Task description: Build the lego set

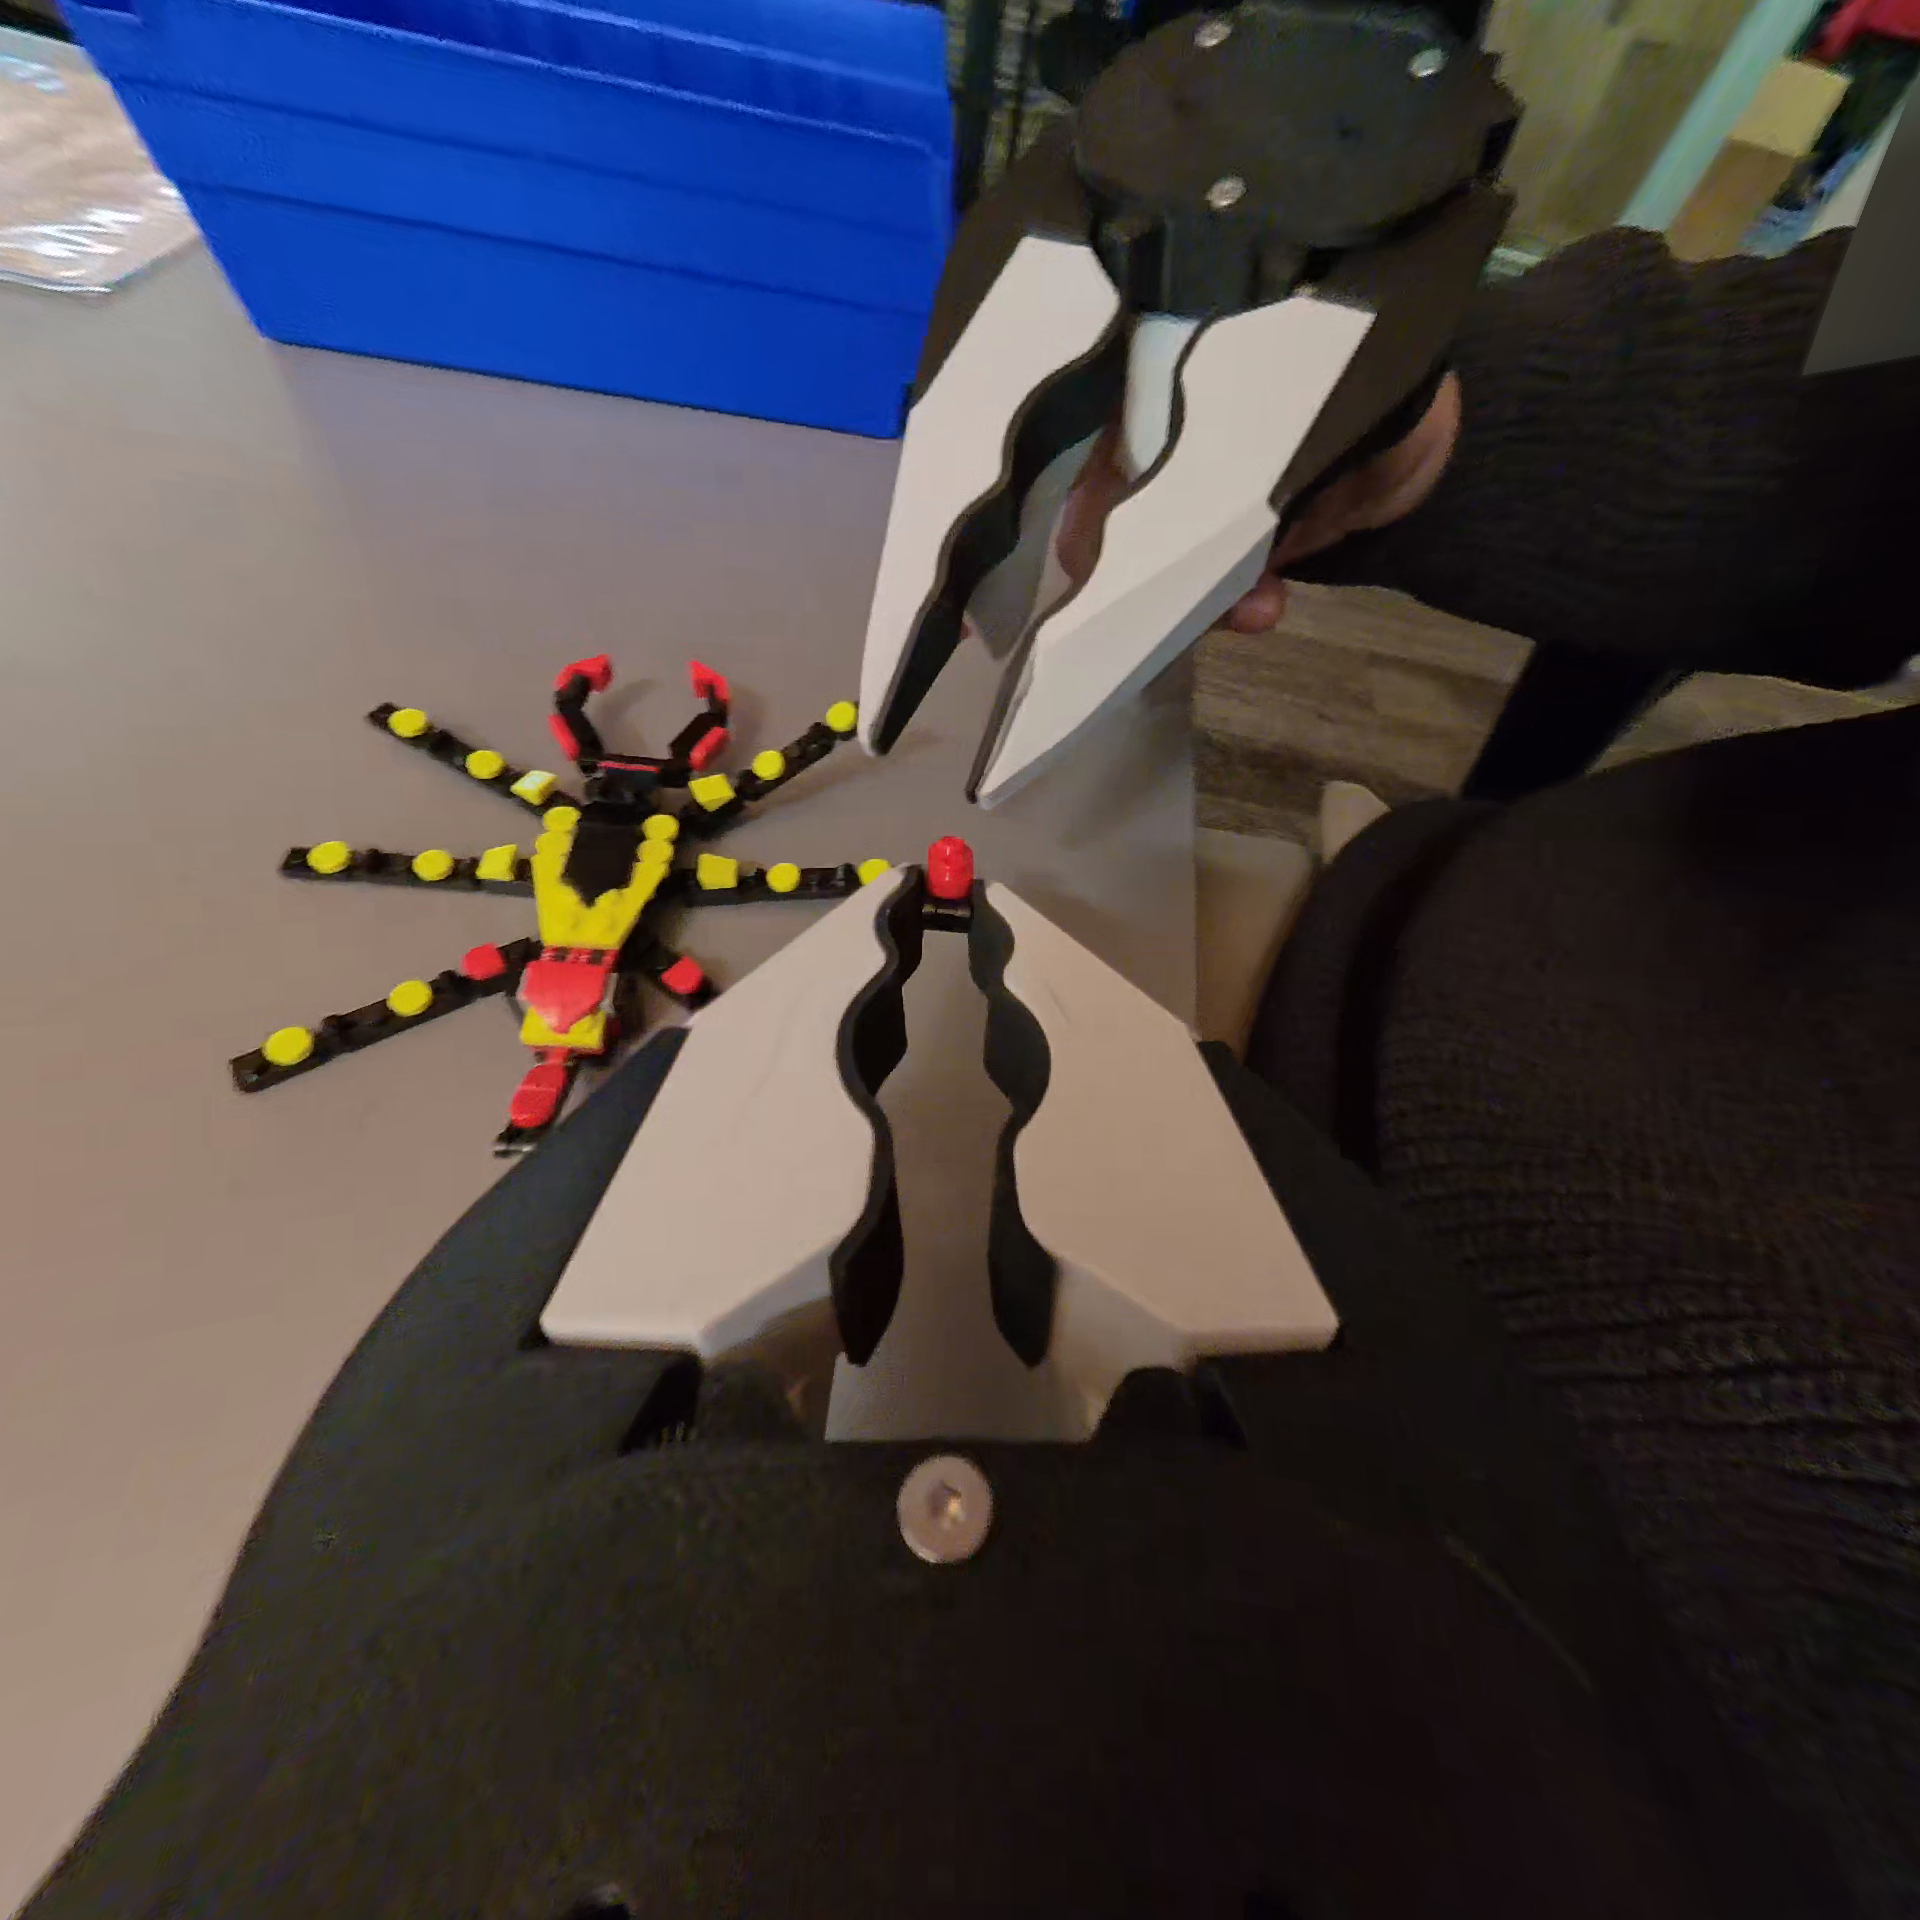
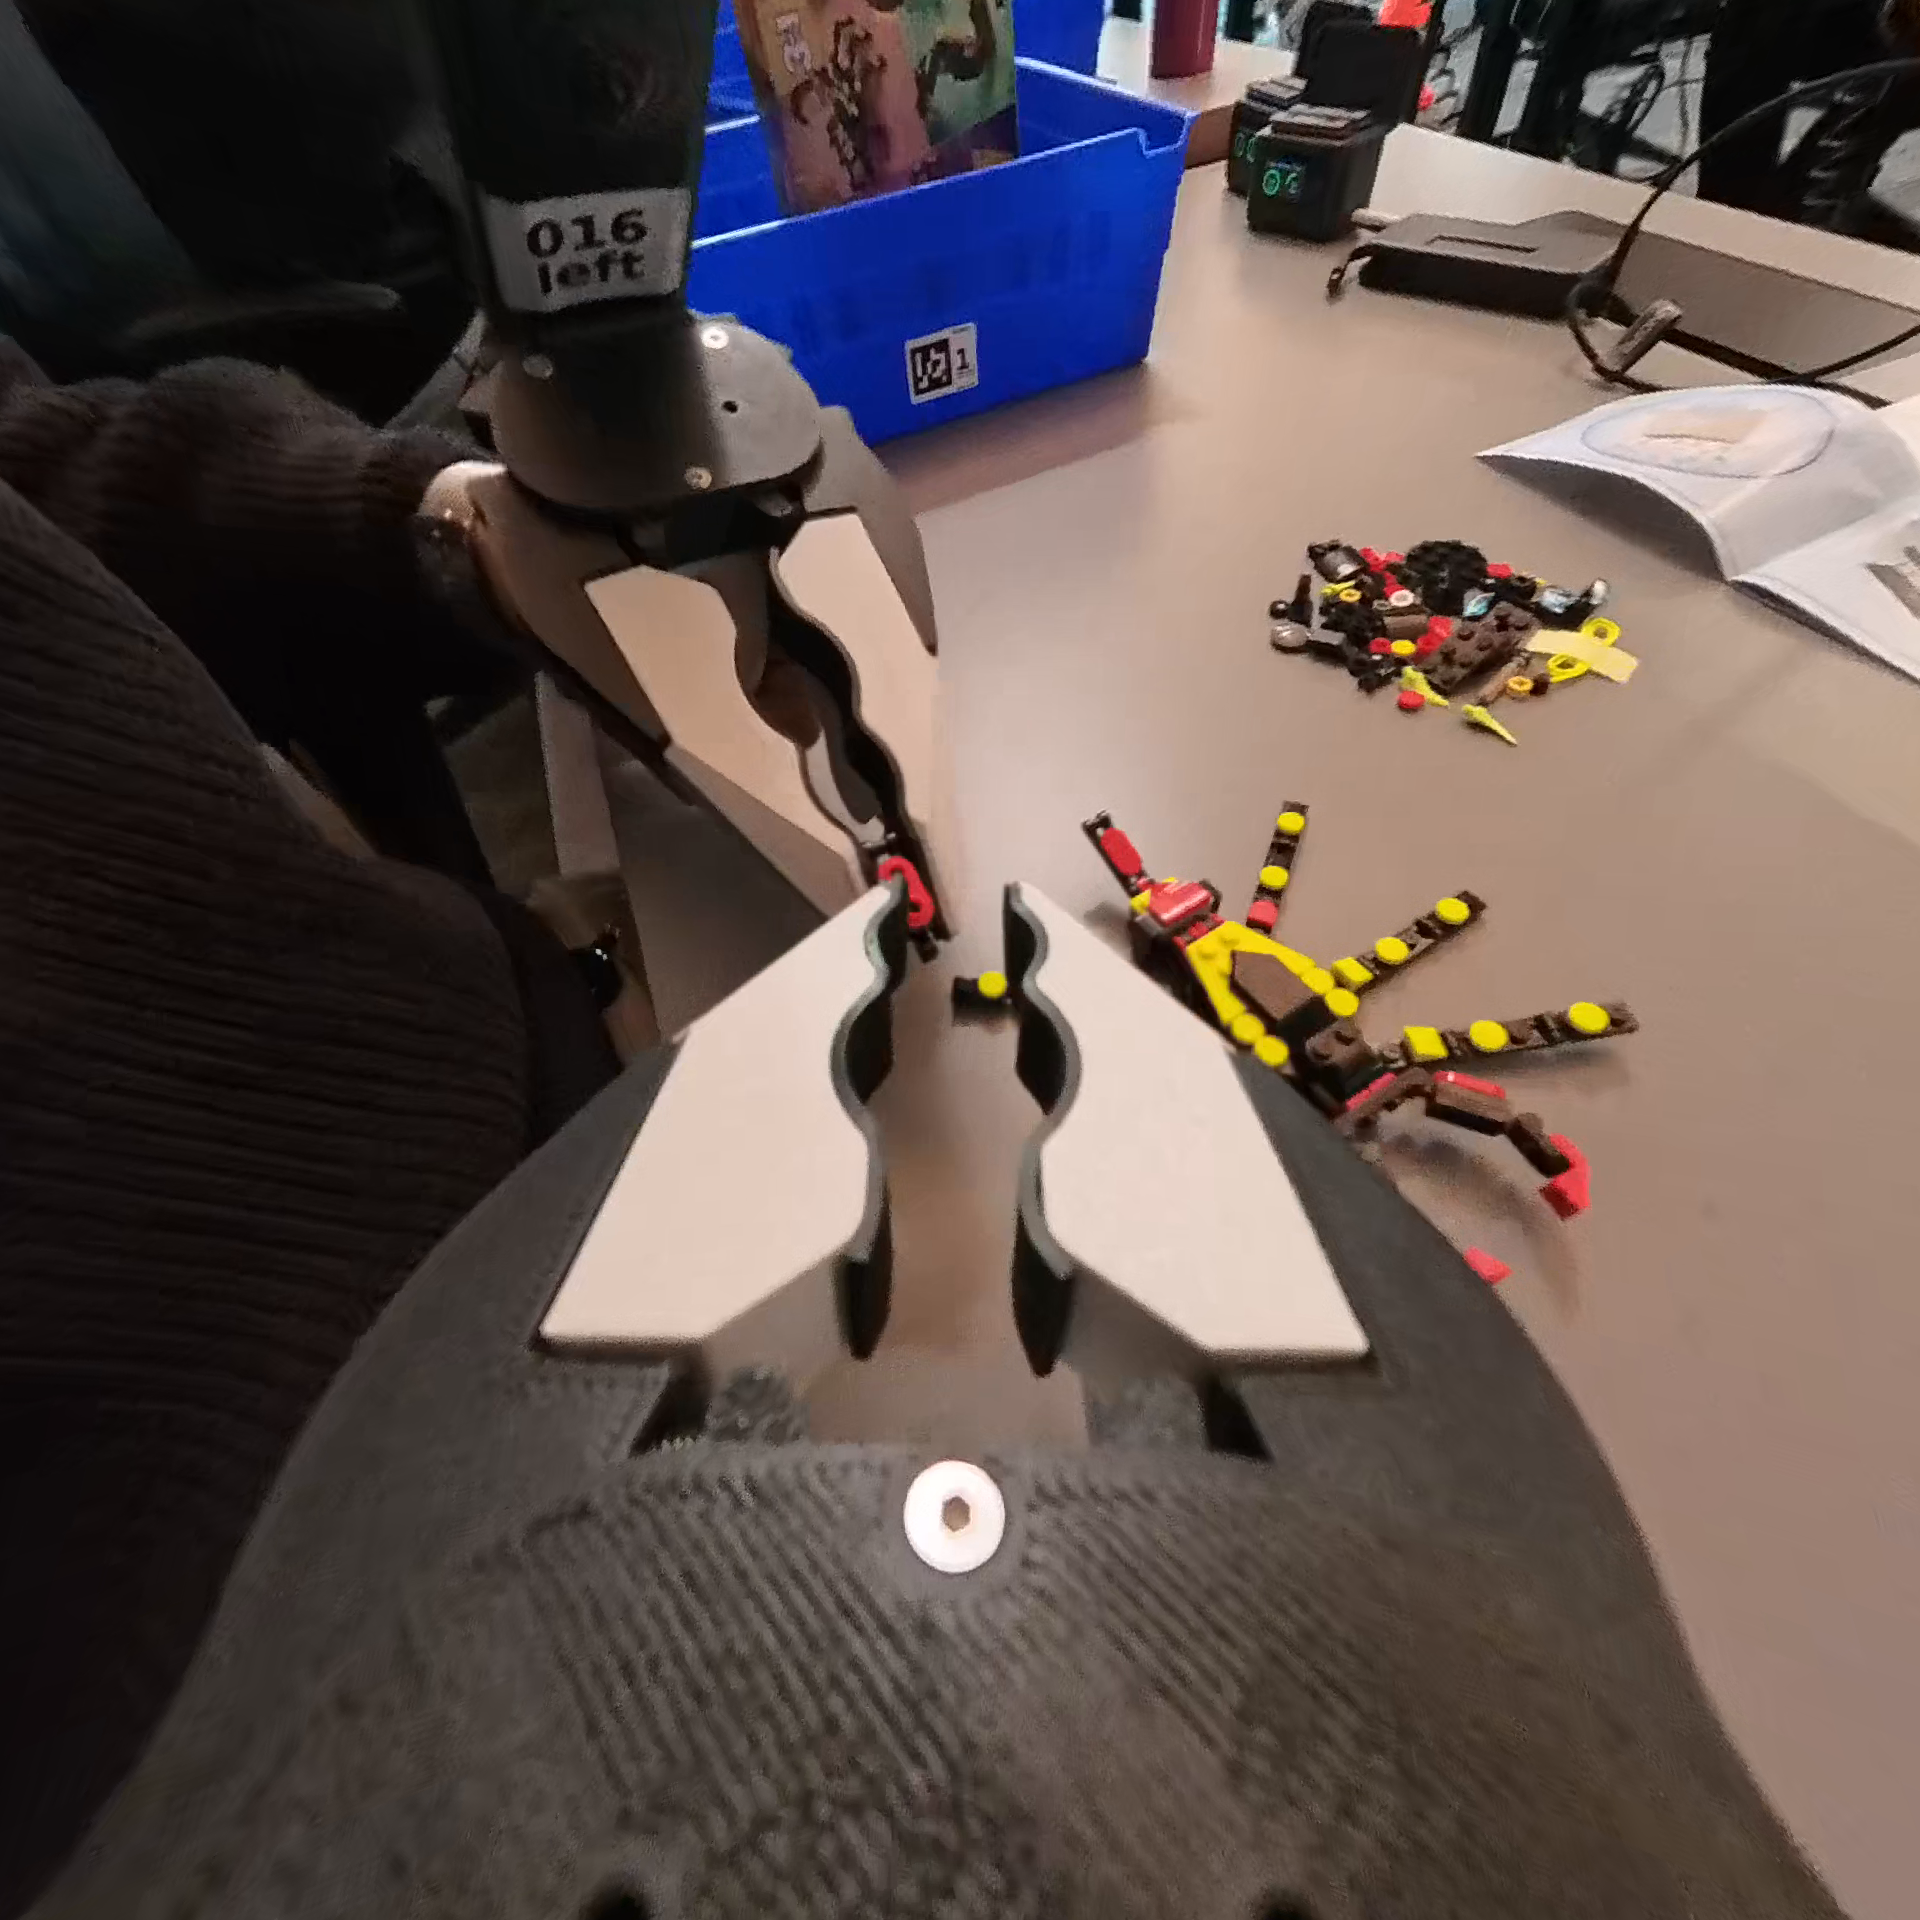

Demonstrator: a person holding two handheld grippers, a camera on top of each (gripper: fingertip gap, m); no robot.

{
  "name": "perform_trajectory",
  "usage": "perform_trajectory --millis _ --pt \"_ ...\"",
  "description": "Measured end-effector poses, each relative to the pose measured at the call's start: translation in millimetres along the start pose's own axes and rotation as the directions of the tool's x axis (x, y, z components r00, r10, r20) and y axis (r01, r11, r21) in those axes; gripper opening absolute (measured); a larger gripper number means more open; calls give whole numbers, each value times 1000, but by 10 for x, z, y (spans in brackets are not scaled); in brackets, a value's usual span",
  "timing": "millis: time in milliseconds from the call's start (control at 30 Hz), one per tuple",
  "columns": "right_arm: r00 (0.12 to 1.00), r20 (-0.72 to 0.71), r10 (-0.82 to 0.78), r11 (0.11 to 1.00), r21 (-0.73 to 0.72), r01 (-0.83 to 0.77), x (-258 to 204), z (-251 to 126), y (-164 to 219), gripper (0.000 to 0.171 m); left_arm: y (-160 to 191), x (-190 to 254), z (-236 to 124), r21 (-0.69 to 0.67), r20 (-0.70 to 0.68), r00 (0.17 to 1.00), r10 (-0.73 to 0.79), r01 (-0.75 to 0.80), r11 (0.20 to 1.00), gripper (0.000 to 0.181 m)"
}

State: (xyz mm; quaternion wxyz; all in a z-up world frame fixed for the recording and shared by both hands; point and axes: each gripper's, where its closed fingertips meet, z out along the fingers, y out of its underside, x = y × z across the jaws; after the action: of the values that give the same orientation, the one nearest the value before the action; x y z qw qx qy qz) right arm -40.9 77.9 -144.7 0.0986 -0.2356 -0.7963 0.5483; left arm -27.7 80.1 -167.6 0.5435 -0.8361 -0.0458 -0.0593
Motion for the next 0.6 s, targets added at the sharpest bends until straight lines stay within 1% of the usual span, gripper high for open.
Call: perform_trajectory --millis 33,100,233,300,600 --pt "1000 20 -9 1000 -6 9 -22 11 15 17 -9 33 1 5 -22 1000 -5 5 1000 6" --pt "998 66 -11 1000 -10 11 -73 49 38 16 -11 72 -8 4 -48 999 -11 12 1000 6" --pt "993 119 3 1000 -5 -3 -129 78 19 11 0 83 -46 11 -53 999 -6 7 1000 6" --pt "990 143 10 1000 2 -10 -148 87 2 8 -15 72 -62 22 -43 999 -12 13 1000 6" --pt "963 267 43 999 -21 -38 -242 123 3 9 25 108 -127 21 16 1000 21 -22 1000 6"
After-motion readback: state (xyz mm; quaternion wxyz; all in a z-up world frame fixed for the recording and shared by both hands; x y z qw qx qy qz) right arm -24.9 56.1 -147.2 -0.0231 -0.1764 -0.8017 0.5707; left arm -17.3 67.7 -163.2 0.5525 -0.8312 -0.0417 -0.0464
